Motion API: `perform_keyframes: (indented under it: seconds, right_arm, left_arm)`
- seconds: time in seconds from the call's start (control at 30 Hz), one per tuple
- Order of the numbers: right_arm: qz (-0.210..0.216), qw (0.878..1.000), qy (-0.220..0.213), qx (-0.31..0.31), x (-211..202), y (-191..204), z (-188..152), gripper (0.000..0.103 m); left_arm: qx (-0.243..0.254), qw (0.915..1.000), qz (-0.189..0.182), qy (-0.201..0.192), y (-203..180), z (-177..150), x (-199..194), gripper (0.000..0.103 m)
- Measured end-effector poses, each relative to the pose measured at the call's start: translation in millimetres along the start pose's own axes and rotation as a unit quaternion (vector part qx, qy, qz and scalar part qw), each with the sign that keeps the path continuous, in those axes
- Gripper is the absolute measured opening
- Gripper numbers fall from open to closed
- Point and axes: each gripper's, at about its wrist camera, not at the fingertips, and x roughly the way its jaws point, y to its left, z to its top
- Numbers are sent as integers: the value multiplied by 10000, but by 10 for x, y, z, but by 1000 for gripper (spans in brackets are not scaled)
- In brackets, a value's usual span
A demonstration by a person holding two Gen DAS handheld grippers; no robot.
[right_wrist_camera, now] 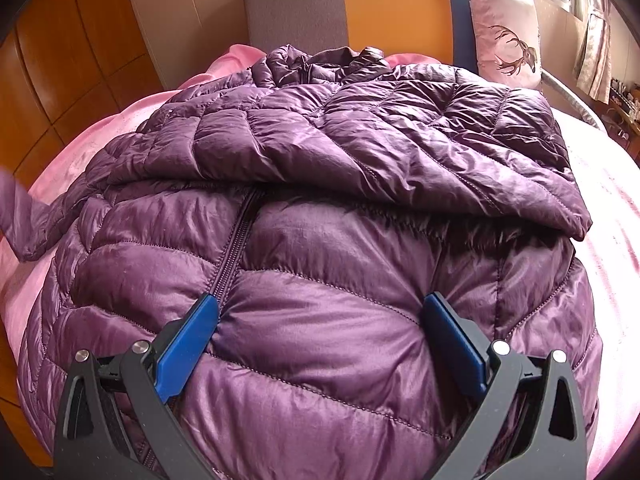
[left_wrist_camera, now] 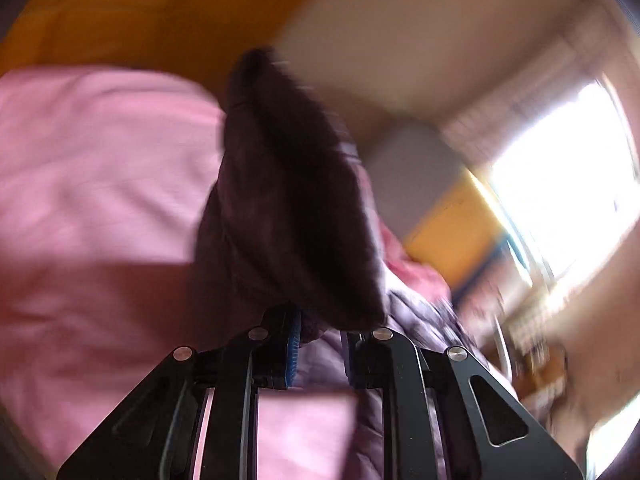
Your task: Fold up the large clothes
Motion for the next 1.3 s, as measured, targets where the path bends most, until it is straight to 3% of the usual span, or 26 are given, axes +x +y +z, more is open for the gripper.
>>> perform_keyframes:
  seconds: [0.1, 0.2, 0.4, 0.47, 0.5, 0.53, 0.6, 0.67, 0.77, 0.9, 1.0, 1.03, 1.07, 1.13, 1.2, 1.3]
  right_arm:
    - [22, 10000, -4, 14, -2, -2, -3, 101]
    - [64, 10000, -15, 47, -5, -7, -1, 101]
    - [156, 9998, -26, 100, -13, -38, -10, 101]
    - [191, 9997, -16, 120, -14, -50, -7, 101]
    - [213, 9997, 2, 126, -15, -56, -2, 101]
    - [246, 9996, 37, 140, -20, -68, 8, 101]
    - [360, 9989, 157, 253, -51, -103, 51, 101]
    - [574, 9968, 174, 532, -134, -147, 116, 90]
    - [1238, 9878, 22, 941, -259, -120, 266, 85]
    - [1802, 9797, 170, 860, -165, 246, 500, 79]
    - [1918, 9792, 374, 555, 35, 644, 633, 73]
    - [1941, 9786, 499, 470, 122, 765, 666, 64]
    - [1935, 9781, 671, 371, 225, 897, 704, 47]
    - [1770, 9802, 872, 167, 342, 1084, 777, 23]
    - [1684, 9830, 725, 15, 272, 1188, 914, 15]
    - [1734, 9848, 3, -37, -147, 1173, 1191, 12]
  left_arm:
    - [753, 9959, -343, 355, -545, -224, 217, 17]
    - [1423, 9844, -603, 840, -1088, -588, 540, 17]
    - [2086, 9636, -707, 1516, -1565, -1147, 1072, 17]
    - [2218, 9567, -678, 1759, -1580, -1272, 1193, 32]
    - [2235, 9548, -645, 1850, -1582, -1320, 1230, 47]
    - [2189, 9547, -681, 1898, -1560, -1354, 1231, 66]
    - [2044, 9604, -761, 1733, -1483, -1348, 1081, 75]
    - [2013, 9618, -820, 1666, -1435, -1384, 960, 75]
    - [1836, 9667, -870, 1554, -1311, -1388, 791, 75]
    - [1712, 9707, -749, 1512, -1171, -1392, 685, 75]
    - [1621, 9723, -658, 1549, -1044, -1431, 641, 75]
    - [1552, 9728, -645, 1593, -995, -1448, 640, 75]
    - [1479, 9733, -634, 1635, -951, -1463, 642, 75]
    - [1378, 9741, -605, 1686, -890, -1482, 645, 75]
    - [1336, 9753, -517, 1683, -848, -1484, 646, 75]
    - [1198, 9798, 10, 1600, -766, -1428, 690, 75]
